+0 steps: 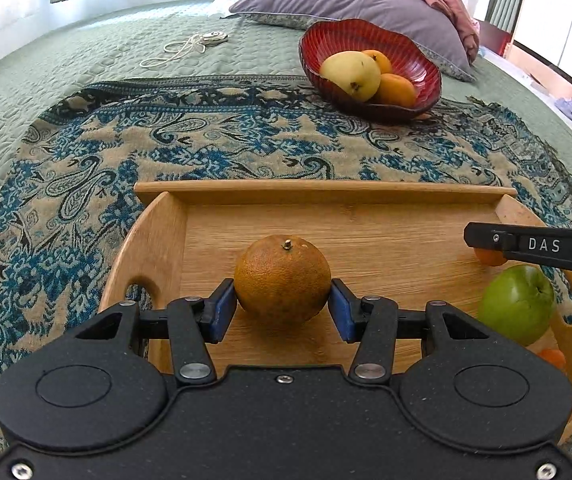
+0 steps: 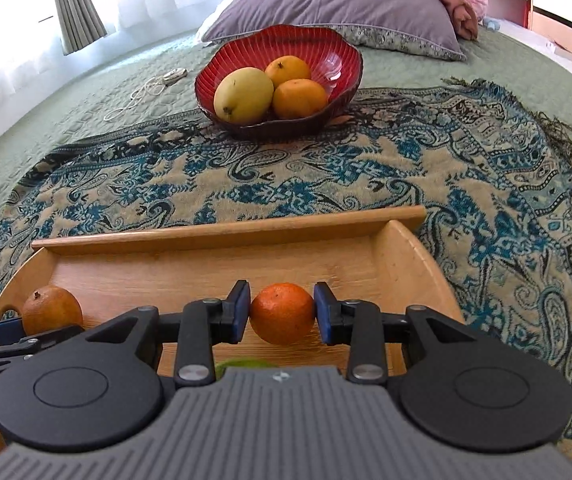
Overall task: Organize fruits
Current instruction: 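Carry the brown orange and mandarin over the wooden tray with both tools, then open both tools to set the orange and mandarin on the tray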
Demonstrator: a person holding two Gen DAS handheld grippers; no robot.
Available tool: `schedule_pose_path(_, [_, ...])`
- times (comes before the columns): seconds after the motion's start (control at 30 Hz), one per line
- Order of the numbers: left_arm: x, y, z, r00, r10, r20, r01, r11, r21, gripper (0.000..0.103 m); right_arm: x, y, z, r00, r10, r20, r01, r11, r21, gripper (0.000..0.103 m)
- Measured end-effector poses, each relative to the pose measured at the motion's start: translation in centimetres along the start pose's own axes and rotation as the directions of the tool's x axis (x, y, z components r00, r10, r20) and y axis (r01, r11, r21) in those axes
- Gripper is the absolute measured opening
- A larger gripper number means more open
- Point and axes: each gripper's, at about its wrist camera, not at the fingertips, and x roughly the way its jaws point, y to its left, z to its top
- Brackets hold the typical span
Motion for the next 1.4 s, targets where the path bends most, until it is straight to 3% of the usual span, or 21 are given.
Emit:
schedule_pose_path(0.57, [0.0,-0.2,0.0,1.000,0.011,0.013,-0.012,1.000,0.009,0.048,0.5,-0.2,-0.1,1.000,-0.002,-0.006,0.002,1.000,0.018,0.042])
schedule_pose_path(0.7, [0.0,-0.1,0.0,1.000,0.008,0.005,-0.008,1.000,0.008,0.048,0.5,-0.3,-0.2,1.000,0.008,-0.003,-0.008,1.000,0.020,0.053])
schedule_pose_path(0.73, [-0.1,-0.1,0.0,1.000,0.005,0.000,-0.005,1.000,0.005,0.049,0.4,-0.3,-0.2,1.000,0.013,0.001,-0.013,1.000,0.022,0.064])
schedule_pose_path(0.77, [-0.2,0.0,0.0,1.000,0.001,-0.003,-0.001,1.000,-0.001,0.049,0.3,-0.4,-0.2,1.000,0.024,0.005,-0.025,0.999,0.027,0.067])
schedule_pose_path(0.83, [-0.8,0.2,-0.2,1.000,-0.005,0.020,0.005,1.000,-0.007,0.053,0.0,-0.5,-0.3,0.999,0.026,0.019,-0.026,0.999,0.041,0.072])
schedule_pose_path(0.9, [-1.8,0.3,-0.2,0.999,-0.004,0.053,0.004,1.000,0.001,0.065,-0.3,-0.7,-0.3,0.999,0.027,0.026,-0.029,0.998,0.053,0.074])
schedule_pose_path(1.0, [-3.3,0.1,-0.3,0.995,-0.004,0.095,0.002,1.000,0.025,0.074,-1.0,-0.9,-0.5,0.999,0.029,0.042,-0.032,0.998,0.059,0.077])
schedule_pose_path(1.4, [-8.9,0.5,-3.4,0.982,-0.010,0.188,0.004,0.999,0.032,0.092,-7.0,0.1,-2.6,0.984,0.059,0.167,-0.049,0.997,-0.060,0.090])
